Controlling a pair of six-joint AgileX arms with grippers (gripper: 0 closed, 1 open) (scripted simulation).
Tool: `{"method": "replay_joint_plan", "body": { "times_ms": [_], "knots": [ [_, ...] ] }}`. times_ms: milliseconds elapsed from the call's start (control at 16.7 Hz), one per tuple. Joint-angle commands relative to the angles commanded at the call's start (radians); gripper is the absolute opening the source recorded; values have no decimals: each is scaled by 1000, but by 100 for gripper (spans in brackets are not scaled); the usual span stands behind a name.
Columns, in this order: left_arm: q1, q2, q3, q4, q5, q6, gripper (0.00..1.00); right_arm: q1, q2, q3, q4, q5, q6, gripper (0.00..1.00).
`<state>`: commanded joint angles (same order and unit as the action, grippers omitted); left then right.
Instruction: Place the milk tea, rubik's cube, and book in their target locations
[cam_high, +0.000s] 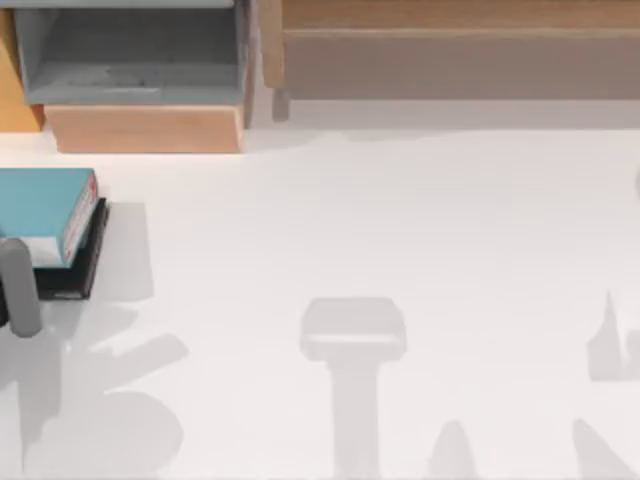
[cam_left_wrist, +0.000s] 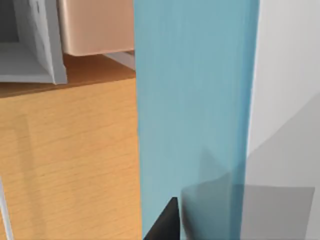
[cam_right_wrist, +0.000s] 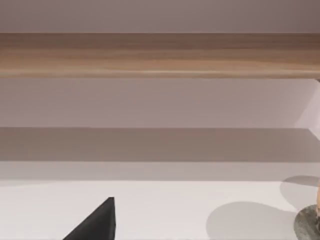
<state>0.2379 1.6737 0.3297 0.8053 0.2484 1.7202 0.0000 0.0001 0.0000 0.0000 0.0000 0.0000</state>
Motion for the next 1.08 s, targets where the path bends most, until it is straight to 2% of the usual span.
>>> {"method": "replay_joint_plan", "body": {
  "times_ms": [540,1080],
  "knots": [
    [-6,26,15,12,-4,-3,0,0,0,0,0,0,0,100],
    [-6,26,15,12,-4,-3,68,0,0,0,0,0,0,100]
  ]
}}
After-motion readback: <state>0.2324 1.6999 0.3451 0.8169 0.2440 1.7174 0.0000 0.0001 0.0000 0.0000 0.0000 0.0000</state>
